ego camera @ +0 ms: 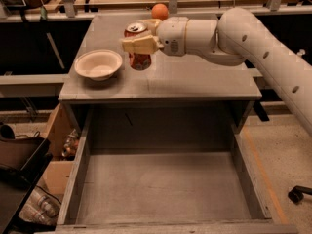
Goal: Place coke can into top drawer
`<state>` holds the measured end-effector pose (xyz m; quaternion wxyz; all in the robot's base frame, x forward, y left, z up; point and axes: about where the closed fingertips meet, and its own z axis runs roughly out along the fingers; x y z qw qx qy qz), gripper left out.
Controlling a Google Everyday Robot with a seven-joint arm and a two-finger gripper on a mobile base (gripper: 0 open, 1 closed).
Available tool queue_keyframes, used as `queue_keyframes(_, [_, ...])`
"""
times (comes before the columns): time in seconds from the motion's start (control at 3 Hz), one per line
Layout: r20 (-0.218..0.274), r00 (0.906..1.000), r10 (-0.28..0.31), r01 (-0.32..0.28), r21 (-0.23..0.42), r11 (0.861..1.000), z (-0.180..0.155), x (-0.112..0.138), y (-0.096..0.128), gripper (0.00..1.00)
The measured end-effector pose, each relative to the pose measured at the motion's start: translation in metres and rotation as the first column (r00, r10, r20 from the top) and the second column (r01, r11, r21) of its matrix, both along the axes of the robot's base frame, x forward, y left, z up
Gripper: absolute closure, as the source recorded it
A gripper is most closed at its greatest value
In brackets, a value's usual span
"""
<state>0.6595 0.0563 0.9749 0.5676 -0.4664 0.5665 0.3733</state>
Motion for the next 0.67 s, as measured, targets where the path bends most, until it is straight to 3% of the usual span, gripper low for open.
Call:
queue_keyframes(0.33, [0.047, 0.9977, 0.049, -0.044, -0.099, 0.994, 0.009, -0.068, 0.016, 1.00])
queue_keyframes(0.67, [0.044, 0.9877, 0.150, -0.141, -0.158, 0.977, 0.003, -0.111, 0.024, 1.00])
